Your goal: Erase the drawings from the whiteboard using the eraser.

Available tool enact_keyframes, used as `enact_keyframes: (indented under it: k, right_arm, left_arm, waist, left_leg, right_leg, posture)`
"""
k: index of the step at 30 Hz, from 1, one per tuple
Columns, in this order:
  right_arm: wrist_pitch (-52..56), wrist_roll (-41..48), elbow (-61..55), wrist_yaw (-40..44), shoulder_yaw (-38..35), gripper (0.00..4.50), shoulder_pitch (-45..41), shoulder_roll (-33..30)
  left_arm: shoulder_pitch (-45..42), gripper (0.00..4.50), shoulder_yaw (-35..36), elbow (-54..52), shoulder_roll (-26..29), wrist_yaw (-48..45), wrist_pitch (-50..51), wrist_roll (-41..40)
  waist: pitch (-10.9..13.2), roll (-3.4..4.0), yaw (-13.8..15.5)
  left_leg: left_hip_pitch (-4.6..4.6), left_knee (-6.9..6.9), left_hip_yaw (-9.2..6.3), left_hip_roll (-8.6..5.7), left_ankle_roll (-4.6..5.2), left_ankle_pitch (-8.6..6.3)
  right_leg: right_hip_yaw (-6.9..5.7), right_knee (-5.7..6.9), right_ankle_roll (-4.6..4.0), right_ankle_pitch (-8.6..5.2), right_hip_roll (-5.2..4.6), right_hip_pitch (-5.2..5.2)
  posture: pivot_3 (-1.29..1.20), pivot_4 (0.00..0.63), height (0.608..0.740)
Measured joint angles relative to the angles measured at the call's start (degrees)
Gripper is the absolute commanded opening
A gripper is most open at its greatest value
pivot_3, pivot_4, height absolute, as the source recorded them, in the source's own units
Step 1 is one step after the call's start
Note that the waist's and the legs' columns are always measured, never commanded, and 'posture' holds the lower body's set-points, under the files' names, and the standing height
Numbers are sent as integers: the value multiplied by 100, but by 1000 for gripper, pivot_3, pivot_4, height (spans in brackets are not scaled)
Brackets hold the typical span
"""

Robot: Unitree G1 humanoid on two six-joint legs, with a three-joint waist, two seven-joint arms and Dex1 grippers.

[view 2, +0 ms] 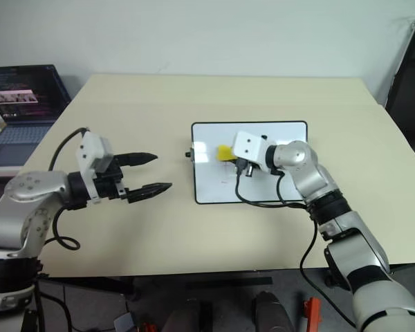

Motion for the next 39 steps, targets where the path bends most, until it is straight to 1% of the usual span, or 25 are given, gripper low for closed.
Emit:
enact_keyframes:
  k: [2,6,9,12,15,19,25,27,31,34,36,39]
  right_arm:
    - [-108,-130,31,5,87,1075,11,4]
    - [-243,-282,-125,239,316,1074,307,-8]
    - [-255,-353,-230,435,440,1071,459,-61]
    - [-248,-416,-158,422,447,1070,432,-76]
    - [-250,-481,179,192,434,1069,134,-38]
    - [-153,-570,646,-282,215,1066,-343,-23]
    - [-120,-672,759,-531,159,1038,-461,-23]
    - [-91,-685,602,-503,153,1037,-389,-48]
    - [60,-662,-142,-182,135,1036,169,-167]
    - [351,-394,-542,113,-33,1035,451,-344]
    - [662,-28,-912,401,-421,1027,672,-736]
    - [1178,611,-1751,912,-1151,1018,1054,-1473]
  left_arm:
    - [13,4500,0,-44,0,8,5,-8]
    - [29,4500,0,-106,-1,22,35,-18]
    - [34,4500,0,-129,-1,24,51,-20]
    - [54,4500,0,-146,-2,30,94,-22]
    - [52,4500,0,-146,-9,66,111,-21]
    - [40,4500,-5,-146,-66,109,111,-21]
    - [-77,4500,-13,-119,-70,82,103,-19]
    - [-153,4500,-56,-49,-71,24,91,-14]
    - [-272,4500,-167,131,-70,-54,-3,28]
    - [-435,4500,-244,273,-58,-164,-48,61]
    - [-535,4500,-264,356,1,-241,-83,78]
    - [-547,4500,-219,385,67,-283,-120,78]
  waist:
    - [-3,-3,-6]
    - [-19,-28,-8]
    - [-19,-29,-8]
    - [-19,-29,-10]
    - [-19,-28,-9]
    - [-19,-29,-6]
    - [-19,-29,-11]
    - [-19,-29,-7]
    - [-19,-29,-8]
    - [-15,-28,-1]
    - [-8,-24,43]
    - [-4,-19,63]
  left_leg:
    - [9,1,1,0,0,0]
    - [28,6,3,-2,0,0]
    - [41,12,6,-4,4,11]
    - [47,10,4,-4,3,33]
    - [50,10,4,-3,13,49]
    - [49,10,4,-4,22,66]
    - [49,5,6,-3,22,66]
    - [48,5,4,-3,22,66]
    - [42,1,4,-3,21,66]
    - [27,0,0,-3,21,66]
    - [-2,1,-4,-5,21,66]
    - [-10,-8,-3,-4,12,57]
  right_leg:
    - [1,7,0,0,1,6]
    - [7,38,-1,-2,1,12]
    - [13,57,-1,-2,3,15]
    - [12,67,15,-8,5,14]
    - [14,70,-3,4,7,13]
    - [15,67,-21,11,6,13]
    - [17,67,-14,15,7,10]
    - [16,66,-13,15,8,10]
    - [15,62,-7,16,8,7]
    - [10,61,-4,17,8,-4]
    - [5,57,3,19,7,-25]
    - [2,41,-8,15,4,-28]
  posture:
    - [0,150,740]
    - [0,150,740]
    - [0,150,740]
    - [0,150,740]
    - [0,150,740]
    - [0,150,740]
    - [0,150,740]
    - [0,150,740]
    - [0,150,740]
    - [0,150,740]
    - [0,150,740]
    - [0,150,740]
